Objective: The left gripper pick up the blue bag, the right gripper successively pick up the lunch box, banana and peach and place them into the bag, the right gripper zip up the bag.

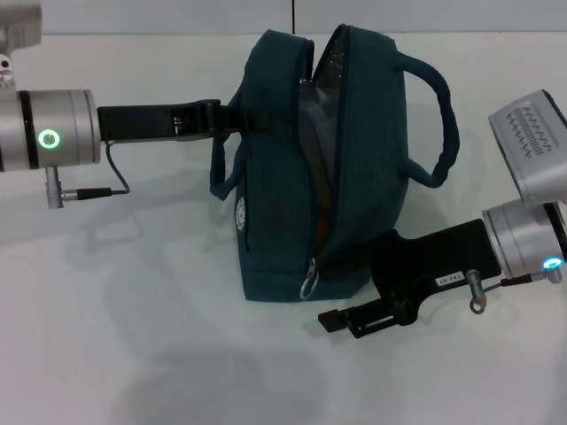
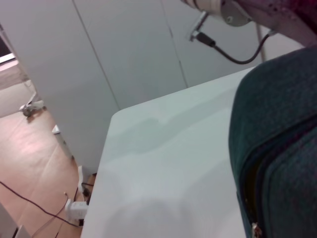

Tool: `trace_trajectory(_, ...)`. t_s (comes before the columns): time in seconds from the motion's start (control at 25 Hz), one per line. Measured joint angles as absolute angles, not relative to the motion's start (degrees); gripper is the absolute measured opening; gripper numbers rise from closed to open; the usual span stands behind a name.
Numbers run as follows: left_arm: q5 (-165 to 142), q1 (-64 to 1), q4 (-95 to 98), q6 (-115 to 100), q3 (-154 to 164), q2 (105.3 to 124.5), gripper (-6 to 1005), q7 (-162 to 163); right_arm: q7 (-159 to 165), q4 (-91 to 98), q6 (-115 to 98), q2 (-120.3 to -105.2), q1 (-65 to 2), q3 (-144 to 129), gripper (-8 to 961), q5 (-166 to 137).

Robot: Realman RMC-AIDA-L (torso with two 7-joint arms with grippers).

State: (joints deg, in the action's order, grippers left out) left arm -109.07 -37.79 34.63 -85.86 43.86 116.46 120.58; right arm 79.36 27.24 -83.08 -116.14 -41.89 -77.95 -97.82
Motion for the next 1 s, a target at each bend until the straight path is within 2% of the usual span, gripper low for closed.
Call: trace_trajectory(1.0,-109.09,-37.70,34.63,-85.42,44.03,116.53,49,120.48,76.91,26.68,-76.06,-116.21,-41.46,-83.25,702,-91.66)
